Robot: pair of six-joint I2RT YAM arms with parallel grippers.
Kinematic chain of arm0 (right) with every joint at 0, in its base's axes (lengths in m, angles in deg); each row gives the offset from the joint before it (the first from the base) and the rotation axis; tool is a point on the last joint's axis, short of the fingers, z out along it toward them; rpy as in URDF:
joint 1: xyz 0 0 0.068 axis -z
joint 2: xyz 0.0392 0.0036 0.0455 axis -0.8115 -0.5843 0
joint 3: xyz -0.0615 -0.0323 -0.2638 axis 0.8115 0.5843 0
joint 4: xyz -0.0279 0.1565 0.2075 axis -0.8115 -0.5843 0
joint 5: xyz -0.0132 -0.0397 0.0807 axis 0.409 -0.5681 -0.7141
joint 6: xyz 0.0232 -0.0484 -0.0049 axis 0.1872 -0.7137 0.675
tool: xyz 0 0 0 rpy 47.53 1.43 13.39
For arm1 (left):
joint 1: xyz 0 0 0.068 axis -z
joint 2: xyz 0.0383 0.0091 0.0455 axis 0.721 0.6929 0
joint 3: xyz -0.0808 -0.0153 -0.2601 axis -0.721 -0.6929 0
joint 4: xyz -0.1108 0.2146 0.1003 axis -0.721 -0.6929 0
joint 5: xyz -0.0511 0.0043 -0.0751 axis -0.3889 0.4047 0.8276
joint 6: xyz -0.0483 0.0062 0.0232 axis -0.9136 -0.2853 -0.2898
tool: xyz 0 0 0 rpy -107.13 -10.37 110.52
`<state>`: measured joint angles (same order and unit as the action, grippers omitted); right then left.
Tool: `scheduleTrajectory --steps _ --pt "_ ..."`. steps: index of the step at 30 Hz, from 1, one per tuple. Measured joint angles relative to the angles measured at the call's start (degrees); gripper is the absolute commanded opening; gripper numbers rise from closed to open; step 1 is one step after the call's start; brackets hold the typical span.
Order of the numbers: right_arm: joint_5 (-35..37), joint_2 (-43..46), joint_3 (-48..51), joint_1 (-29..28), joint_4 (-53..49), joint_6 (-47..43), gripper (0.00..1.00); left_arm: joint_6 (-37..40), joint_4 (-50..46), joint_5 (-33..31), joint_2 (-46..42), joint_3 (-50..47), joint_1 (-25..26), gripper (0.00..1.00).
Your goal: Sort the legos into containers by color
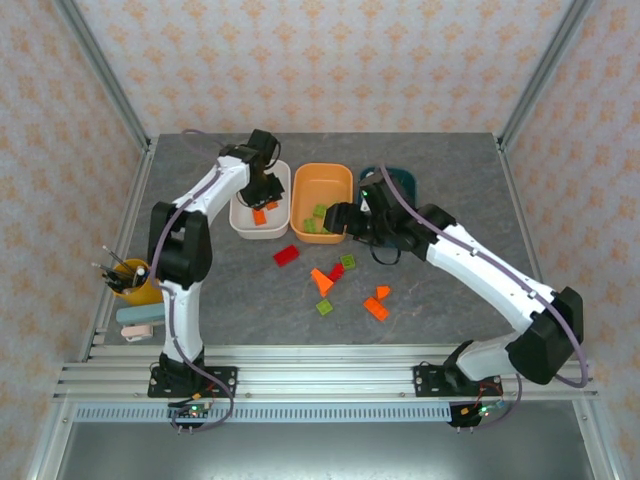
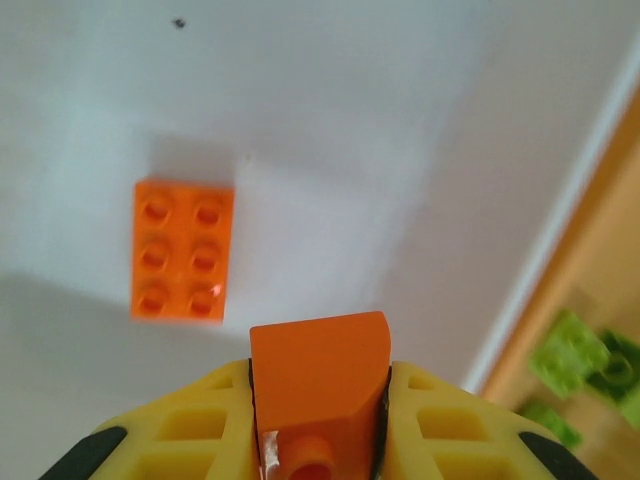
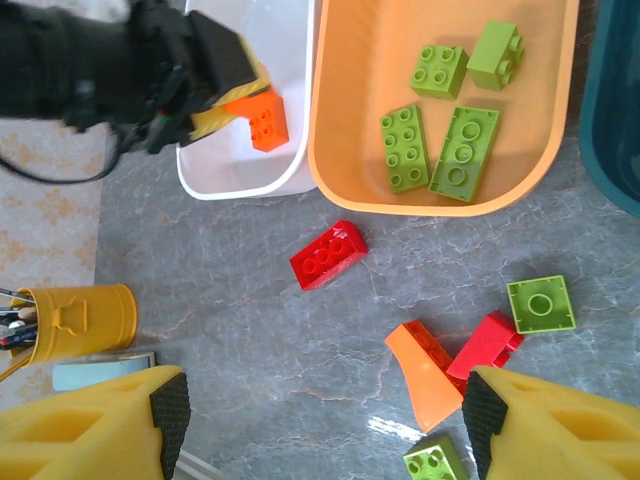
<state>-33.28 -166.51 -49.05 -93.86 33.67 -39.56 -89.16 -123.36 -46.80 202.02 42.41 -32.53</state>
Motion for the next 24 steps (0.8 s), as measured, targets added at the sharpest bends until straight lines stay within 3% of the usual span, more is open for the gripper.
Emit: scheduleTrajectory --steps 7,13,19,24 --pt "-1.46 -2.23 -0.57 0.09 0.07 0.5 0.74 1.05 -1.6 1.25 6.49 3.82 -0.87 0.22" --pt "-1.38 -9.51 -4.59 -0.52 -2.56 -0.42 0.73 1.09 -1.57 2.34 6.6 3.23 -0.87 0.42" --pt "0.72 -17.62 -10.08 -5.33 -5.31 0.66 0.73 1.49 -3.06 2.27 5.86 3.23 -0.87 0.58" --pt "1.75 -25.64 -15.45 -8.92 -6.03 5.22 0.74 1.66 -5.66 1.53 -0.44 3.15 -0.87 0.63"
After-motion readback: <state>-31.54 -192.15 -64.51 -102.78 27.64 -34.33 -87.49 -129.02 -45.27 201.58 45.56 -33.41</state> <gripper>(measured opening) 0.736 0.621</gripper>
